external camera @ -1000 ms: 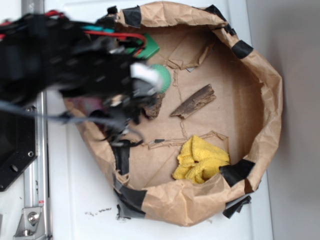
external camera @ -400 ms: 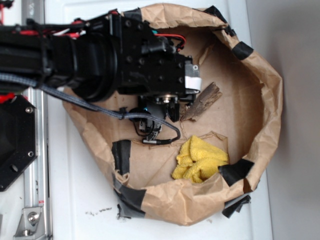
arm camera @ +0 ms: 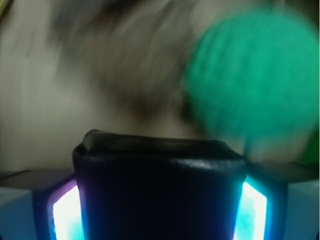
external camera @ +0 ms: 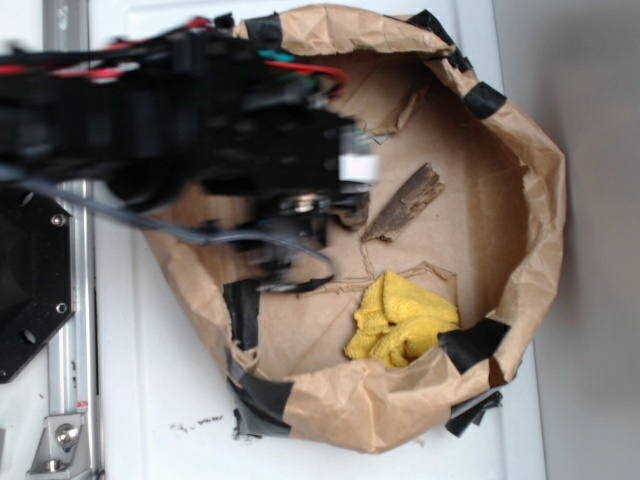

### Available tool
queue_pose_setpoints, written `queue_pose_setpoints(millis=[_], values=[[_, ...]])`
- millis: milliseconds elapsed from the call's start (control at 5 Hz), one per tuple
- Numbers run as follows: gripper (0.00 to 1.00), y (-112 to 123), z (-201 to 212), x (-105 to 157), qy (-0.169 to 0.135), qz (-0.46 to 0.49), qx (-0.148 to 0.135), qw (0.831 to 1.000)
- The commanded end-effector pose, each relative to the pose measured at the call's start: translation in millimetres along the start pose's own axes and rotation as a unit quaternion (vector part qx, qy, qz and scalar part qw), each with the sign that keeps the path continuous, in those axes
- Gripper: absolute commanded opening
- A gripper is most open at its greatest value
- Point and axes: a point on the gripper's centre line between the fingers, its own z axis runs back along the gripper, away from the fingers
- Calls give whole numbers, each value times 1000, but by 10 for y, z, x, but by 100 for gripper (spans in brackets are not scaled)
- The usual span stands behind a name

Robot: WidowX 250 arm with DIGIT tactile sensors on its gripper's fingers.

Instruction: Grab the black box.

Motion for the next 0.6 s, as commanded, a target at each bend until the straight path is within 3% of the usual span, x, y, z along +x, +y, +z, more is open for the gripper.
queue_pose_setpoints(millis=[0, 200, 400], values=[[0, -122, 1129, 355, -111, 70, -4, 991], [0, -149, 1323, 418, -109, 79, 15, 991], [0, -116, 1317, 369, -101, 79, 11, 992]])
